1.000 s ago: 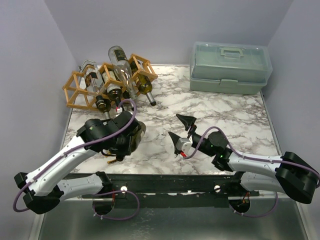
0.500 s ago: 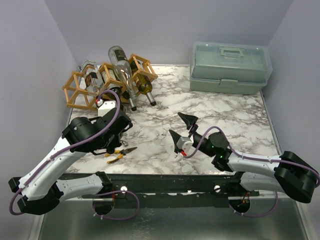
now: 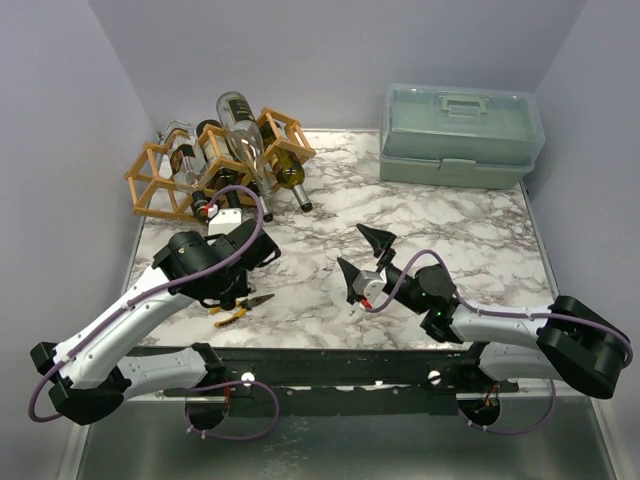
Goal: Put the wine bottle on the wine rack
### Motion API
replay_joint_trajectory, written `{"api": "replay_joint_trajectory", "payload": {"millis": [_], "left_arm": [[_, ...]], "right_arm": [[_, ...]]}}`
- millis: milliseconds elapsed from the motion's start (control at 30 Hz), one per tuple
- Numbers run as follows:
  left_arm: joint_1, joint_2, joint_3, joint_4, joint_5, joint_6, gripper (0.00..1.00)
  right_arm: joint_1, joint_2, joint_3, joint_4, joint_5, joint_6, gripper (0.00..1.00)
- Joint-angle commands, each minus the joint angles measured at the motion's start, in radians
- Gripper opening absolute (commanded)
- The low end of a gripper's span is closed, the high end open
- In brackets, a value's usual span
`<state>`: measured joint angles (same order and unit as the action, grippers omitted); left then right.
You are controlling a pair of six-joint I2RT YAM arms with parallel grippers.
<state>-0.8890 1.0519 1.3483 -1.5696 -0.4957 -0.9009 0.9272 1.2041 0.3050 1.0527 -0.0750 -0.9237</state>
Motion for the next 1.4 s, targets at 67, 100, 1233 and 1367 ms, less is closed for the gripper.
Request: {"api": "replay_joint_trajectory", "payload": {"millis": [67, 100, 1233, 1367], "left_arm": [[0.016, -0.053, 0.016, -0.124, -0.114, -0.107, 0.0], [0.021, -0.07, 0.013, -0.123, -0.12, -0.124, 0.0], [0.051, -0.076, 0.43, 0.086, -0.158, 0.108, 0.0], [0.051, -0.064, 0.477, 0.099, -0.423, 0.12, 0.0]], "right_arm": [[-0.002, 0.031, -0.017, 0.12, 0.058, 0.031, 1.0], [-0.002, 0.031, -0.018, 0.126, 0.06, 0.03, 1.0], [-0.002, 0.019, -0.012, 0.113, 0.05, 0.049, 1.0], [-0.002, 0.018, -0.012, 0.115, 0.048, 0.052, 1.0]]}}
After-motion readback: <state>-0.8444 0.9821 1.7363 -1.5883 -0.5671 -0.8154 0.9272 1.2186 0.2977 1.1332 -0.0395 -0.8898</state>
